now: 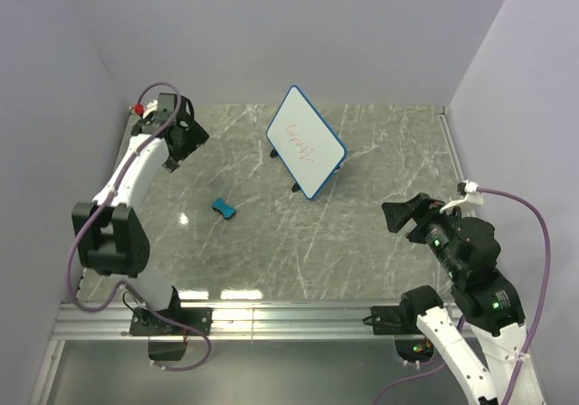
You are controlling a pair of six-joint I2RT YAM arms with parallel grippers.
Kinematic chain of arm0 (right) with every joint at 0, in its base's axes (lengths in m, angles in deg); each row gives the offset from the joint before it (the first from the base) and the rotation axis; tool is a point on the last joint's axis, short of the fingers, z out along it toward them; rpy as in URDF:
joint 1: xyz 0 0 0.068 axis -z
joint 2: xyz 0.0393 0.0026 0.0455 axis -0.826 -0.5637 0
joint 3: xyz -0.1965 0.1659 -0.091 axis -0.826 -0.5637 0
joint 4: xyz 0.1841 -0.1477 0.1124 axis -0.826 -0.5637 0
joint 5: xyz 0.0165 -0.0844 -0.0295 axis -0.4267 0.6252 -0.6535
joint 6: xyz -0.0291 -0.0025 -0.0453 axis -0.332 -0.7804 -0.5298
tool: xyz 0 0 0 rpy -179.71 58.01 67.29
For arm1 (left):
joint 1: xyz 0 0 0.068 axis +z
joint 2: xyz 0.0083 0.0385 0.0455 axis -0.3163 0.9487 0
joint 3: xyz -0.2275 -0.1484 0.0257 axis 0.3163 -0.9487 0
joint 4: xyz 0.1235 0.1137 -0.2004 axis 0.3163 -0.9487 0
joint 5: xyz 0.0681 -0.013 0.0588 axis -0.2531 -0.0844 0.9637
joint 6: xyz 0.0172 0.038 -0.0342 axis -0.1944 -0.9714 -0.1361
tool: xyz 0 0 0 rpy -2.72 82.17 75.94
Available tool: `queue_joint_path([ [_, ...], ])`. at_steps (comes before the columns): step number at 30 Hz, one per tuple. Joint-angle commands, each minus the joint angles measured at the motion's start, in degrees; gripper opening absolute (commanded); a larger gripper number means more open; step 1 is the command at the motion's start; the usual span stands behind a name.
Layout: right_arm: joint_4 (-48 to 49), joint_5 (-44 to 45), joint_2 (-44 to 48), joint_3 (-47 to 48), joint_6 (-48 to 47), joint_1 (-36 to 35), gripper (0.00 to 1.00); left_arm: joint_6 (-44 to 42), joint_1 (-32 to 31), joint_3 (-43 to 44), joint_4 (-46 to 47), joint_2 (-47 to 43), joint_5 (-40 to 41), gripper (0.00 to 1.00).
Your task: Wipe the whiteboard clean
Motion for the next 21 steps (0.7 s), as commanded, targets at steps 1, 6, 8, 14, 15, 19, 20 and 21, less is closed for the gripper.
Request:
queue_joint_path([
  [1,-3.4,0.4,0.9,1.1,-1.3,-0.4,0.93,0.9,-1.1,-3.8,-1.3,-9.4,-0.5,0.99],
  [6,-3.2,-2.0,-0.1,1.4,-0.4,-0.4,0.93,2.4,-1.1,-4.2,-7.0,-7.5,-4.3,1.0],
  [8,-3.2,-3.8,-0.6,1.4,-0.6,-0.5,0.93,6.0,-2.0,-1.7,-9.7,-5.8,-2.8,0.99],
  [14,-3.5,-2.9,-1.6,1.3,-0.4,-1.0,0.93,16.5,-8.4,-9.1,-11.4,-9.5,2.6,0.93],
  [15,-3.0,-3.4,-1.5,0.7,0.1,-1.1,0.93,17.5,-9.2,-11.1,-11.1,-9.5,2.3,0.92],
  [19,-2.8,-4.2,-2.2,-0.6,0.2,-1.4,0.93,19.8,-14.4,-20.7,-3.4,-10.2,-1.5,0.88],
  [20,-3.2,-3.5,-2.3,-0.2,0.2,-1.7,0.93,21.4,-15.3,-22.8,-2.4,-10.4,-1.3,0.87],
  [21,-3.4,-3.5,-2.7,0.2,-0.2,-2.1,0.93,21.9,-16.9,-23.6,-1.7,-10.3,-1.3,0.86],
])
